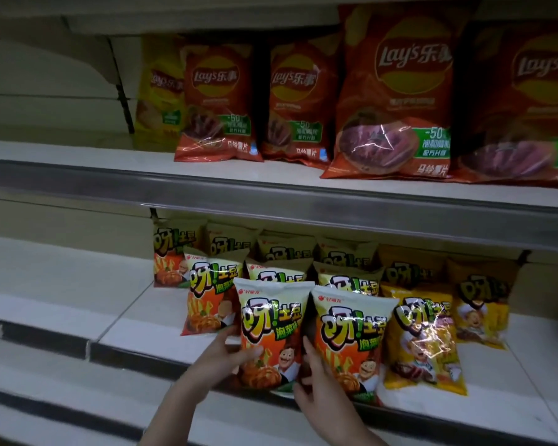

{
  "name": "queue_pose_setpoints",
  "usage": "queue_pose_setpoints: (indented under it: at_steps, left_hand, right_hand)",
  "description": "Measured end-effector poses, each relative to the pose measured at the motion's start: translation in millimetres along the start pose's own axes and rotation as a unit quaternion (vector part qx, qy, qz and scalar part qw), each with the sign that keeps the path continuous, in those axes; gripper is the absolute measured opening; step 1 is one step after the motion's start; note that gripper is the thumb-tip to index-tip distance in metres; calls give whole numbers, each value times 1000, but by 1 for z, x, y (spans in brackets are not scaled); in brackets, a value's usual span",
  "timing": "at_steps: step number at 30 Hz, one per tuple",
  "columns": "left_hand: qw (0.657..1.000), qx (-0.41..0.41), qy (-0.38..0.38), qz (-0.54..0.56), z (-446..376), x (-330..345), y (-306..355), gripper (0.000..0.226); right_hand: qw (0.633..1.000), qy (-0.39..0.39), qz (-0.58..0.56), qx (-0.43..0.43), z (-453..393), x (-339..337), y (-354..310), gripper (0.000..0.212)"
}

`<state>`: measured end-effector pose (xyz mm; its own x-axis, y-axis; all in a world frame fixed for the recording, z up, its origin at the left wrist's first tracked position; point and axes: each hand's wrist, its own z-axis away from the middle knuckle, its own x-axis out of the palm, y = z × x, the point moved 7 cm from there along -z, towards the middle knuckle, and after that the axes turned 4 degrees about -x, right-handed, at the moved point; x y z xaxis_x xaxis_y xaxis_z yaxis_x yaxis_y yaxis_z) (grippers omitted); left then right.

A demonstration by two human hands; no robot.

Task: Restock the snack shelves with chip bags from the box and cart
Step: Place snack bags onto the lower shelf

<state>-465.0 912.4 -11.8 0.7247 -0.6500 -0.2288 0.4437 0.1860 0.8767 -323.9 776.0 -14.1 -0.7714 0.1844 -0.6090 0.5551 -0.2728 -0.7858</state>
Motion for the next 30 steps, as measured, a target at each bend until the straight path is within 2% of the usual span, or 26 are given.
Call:
queue_pose_setpoints:
  at_steps: [3, 7, 9, 11, 14, 17, 21, 26, 30]
  left_hand:
    - [988, 43, 145, 15, 9, -15, 22, 100]
    - [930, 164, 328, 20, 42, -8, 75, 69]
    - [906, 230, 354, 17, 61, 18, 105, 52]
    - [909, 293, 295, 21, 71, 62, 140, 33]
    - [927, 347, 143, 0, 71, 152, 176, 14]
    - [933, 357, 13, -32, 74, 260, 203, 14]
    - [924, 357, -131, -41, 98, 422, 234, 14]
    - [879, 363, -306, -39, 169, 632, 258, 9]
    - [823, 356, -442, -41, 253, 791, 260, 9]
  right_hand:
    - [999, 36, -22, -10, 7, -13, -5, 72]
    - [995, 91, -35, -35, 19, -47, -2, 49]
    - [991, 115, -52, -47, 27, -70, 4, 40]
    - [983, 149, -90, -60, 38, -99, 12, 32]
    - [961, 209, -170, -59, 68, -154, 30, 26]
    - [934, 284, -212, -45, 113, -223, 66, 24]
    - [899, 383, -214, -13, 204, -323, 136, 21]
    - [849, 500, -154, 70, 354, -432, 229, 15]
    - [774, 601, -151, 131, 498, -499, 292, 6]
